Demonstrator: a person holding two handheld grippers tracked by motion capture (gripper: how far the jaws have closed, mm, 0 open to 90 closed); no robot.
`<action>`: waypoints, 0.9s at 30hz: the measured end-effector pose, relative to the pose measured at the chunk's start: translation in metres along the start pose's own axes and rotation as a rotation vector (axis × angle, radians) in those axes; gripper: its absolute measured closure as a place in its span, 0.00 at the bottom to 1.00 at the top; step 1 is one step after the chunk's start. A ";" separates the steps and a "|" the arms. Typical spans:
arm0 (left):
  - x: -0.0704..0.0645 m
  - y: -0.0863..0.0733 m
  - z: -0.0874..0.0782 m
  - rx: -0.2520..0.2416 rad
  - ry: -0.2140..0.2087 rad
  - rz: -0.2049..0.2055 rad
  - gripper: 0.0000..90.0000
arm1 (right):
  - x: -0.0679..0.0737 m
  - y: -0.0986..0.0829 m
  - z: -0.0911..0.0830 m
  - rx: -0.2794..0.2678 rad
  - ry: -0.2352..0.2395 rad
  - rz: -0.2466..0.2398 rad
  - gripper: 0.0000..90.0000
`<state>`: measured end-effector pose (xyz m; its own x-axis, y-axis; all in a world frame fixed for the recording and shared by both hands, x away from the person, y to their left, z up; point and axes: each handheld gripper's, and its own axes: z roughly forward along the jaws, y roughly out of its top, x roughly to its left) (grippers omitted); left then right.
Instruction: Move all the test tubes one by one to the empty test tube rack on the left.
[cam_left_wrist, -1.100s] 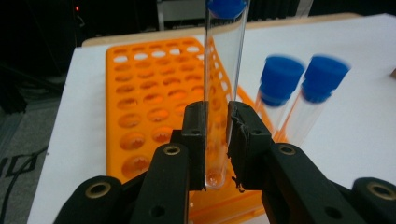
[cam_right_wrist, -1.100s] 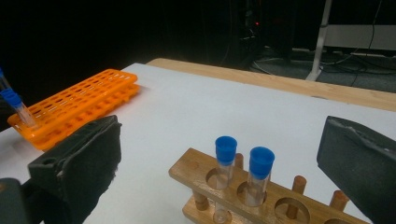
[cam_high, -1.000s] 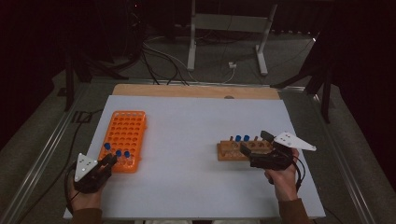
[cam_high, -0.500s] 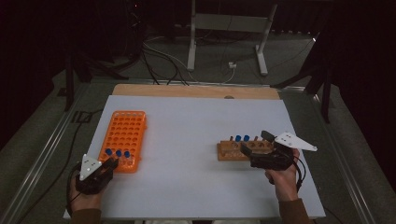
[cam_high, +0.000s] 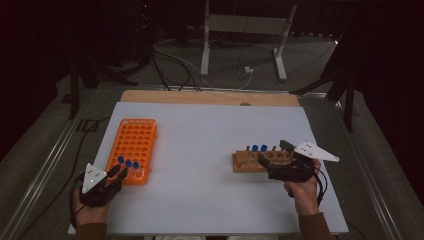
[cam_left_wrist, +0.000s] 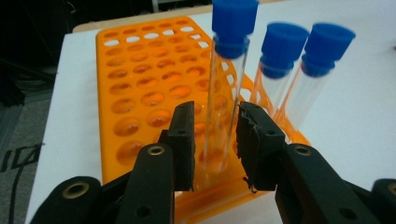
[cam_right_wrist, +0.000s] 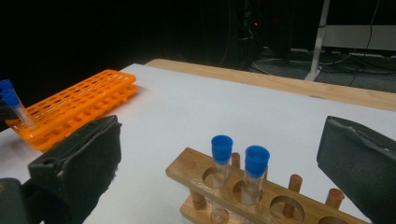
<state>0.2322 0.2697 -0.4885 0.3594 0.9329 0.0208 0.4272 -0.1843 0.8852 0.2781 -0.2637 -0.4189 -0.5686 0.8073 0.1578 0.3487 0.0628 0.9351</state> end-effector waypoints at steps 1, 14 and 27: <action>0.000 0.001 0.000 -0.006 0.001 0.002 0.78 | 0.000 0.000 0.000 0.002 -0.002 0.000 0.00; -0.001 0.001 -0.001 0.012 0.001 0.014 0.87 | -0.001 -0.002 0.001 0.005 -0.003 0.003 0.00; 0.001 -0.006 -0.007 0.030 0.008 -0.019 0.79 | -0.010 -0.002 -0.002 0.004 -0.030 0.022 0.01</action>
<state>0.2245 0.2735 -0.4904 0.3449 0.9386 0.0081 0.4587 -0.1760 0.8710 0.2816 -0.2726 -0.4213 -0.5386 0.8256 0.1684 0.3637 0.0476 0.9303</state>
